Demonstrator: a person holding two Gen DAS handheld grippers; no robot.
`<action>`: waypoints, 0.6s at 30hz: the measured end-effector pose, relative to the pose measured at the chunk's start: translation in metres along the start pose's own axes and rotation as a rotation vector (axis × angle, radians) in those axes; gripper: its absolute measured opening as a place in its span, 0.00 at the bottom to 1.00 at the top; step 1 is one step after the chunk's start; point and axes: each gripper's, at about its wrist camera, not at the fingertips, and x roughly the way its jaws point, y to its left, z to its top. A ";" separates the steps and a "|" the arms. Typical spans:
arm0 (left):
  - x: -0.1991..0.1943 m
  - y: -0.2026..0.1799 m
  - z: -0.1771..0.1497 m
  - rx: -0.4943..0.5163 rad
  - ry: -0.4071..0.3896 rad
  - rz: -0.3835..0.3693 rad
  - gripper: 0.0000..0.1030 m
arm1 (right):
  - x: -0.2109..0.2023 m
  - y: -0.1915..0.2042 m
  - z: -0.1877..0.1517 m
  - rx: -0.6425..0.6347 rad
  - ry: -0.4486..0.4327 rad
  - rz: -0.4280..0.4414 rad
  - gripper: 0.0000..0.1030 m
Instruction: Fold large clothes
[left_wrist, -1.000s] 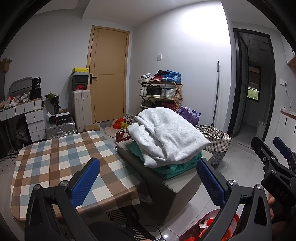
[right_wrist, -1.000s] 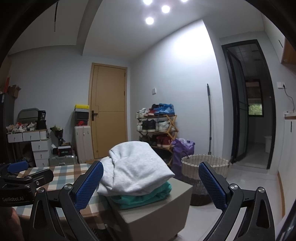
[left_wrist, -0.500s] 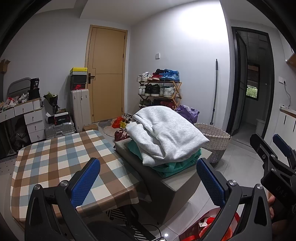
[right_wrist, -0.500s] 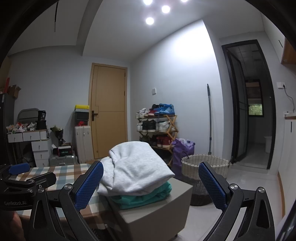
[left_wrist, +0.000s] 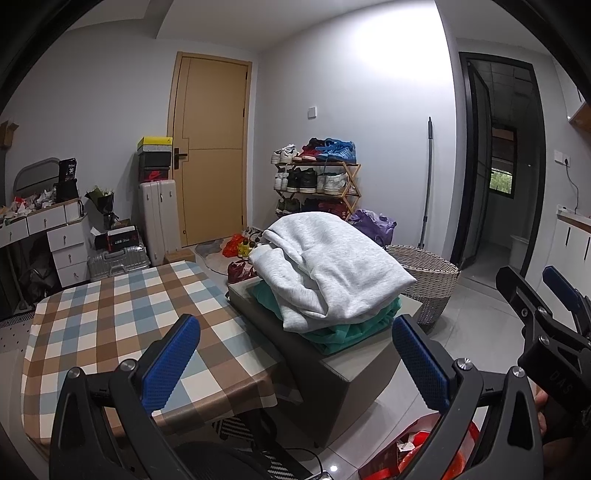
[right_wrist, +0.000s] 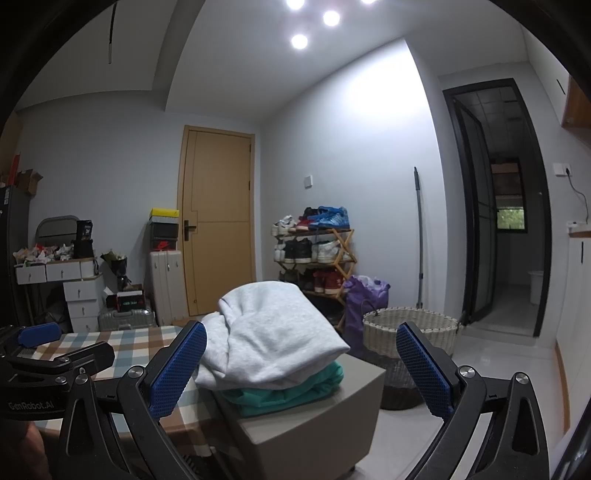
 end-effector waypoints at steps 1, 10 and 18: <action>0.000 0.001 0.001 0.000 0.001 -0.001 0.98 | 0.000 0.000 0.000 0.000 0.000 0.000 1.00; -0.001 -0.001 0.001 0.009 0.003 -0.001 0.98 | 0.000 -0.002 0.000 0.000 0.000 0.002 1.00; -0.005 0.000 -0.001 0.027 -0.002 -0.013 0.98 | 0.001 -0.003 0.001 0.003 0.009 0.008 1.00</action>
